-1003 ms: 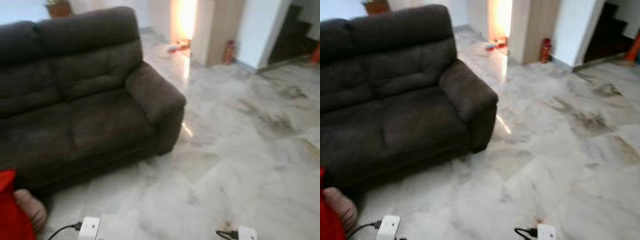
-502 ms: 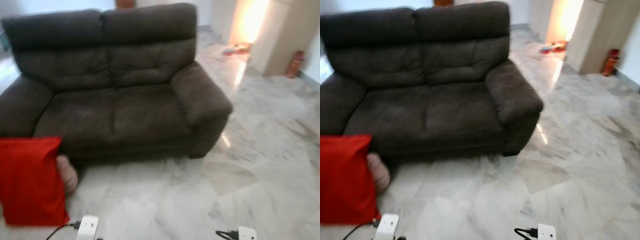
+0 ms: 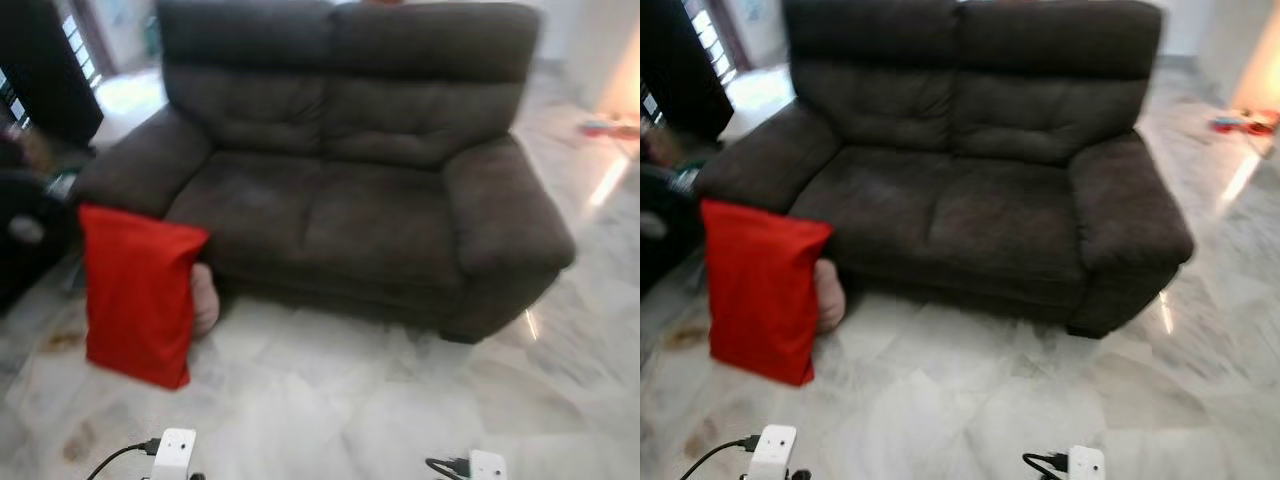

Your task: Move the pillow to the sofa from floor

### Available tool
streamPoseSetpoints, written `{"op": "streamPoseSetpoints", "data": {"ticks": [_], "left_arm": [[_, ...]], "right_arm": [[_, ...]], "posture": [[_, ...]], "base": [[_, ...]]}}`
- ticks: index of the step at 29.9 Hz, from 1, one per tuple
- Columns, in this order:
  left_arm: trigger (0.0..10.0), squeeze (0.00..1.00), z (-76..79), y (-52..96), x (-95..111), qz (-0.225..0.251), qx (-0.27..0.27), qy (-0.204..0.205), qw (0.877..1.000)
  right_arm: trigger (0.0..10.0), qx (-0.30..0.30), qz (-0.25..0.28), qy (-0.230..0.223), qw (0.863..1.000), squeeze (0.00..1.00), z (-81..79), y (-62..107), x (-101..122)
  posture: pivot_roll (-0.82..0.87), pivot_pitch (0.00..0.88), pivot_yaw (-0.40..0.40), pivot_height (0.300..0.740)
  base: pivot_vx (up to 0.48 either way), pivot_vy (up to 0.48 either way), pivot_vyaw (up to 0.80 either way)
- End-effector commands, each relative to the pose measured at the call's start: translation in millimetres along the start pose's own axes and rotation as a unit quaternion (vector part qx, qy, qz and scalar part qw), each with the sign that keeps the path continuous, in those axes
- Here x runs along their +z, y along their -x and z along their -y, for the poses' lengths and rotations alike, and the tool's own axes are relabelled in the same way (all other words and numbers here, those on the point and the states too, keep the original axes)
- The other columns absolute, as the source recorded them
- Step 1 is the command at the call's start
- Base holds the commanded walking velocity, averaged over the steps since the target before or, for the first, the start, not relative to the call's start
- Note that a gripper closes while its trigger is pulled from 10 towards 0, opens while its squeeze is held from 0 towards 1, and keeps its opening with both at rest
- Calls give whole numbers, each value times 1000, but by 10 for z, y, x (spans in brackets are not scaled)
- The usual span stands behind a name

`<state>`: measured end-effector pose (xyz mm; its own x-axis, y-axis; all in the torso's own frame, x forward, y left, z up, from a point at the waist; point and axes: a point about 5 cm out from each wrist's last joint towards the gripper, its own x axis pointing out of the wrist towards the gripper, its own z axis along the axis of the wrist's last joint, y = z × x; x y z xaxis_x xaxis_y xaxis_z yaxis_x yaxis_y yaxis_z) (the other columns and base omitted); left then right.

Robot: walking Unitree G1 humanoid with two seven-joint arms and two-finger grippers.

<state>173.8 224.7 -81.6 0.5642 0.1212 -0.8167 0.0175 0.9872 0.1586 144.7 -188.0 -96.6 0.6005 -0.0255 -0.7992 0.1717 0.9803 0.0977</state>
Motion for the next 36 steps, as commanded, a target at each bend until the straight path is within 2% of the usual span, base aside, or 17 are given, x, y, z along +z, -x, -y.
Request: {"op": "streamPoseSetpoints", "data": {"ticks": [1, 25, 36], "left_arm": [[10000, 0, 24, -2, -3, -2, -4, -5, 1000], [10000, 0, 18, 1, -9, -2, -8, -10, 1000], [10000, 0, 19, 4, -30, -6, -12, -7, 1000]], "right_arm": [[10000, -11, -4, 3, 1000, 0, 90, 22, -26], [10000, -9, -4, 8, 1000, 0, 76, 24, -38], [10000, -13, -6, 0, 1000, 0, 78, 31, -62]], "posture": [[45, 0, -14, 740], [41, 0, -10, 740], [45, 0, -12, 740]], "base": [[0, 0, 800], [0, 0, 761], [0, 0, 120]]}}
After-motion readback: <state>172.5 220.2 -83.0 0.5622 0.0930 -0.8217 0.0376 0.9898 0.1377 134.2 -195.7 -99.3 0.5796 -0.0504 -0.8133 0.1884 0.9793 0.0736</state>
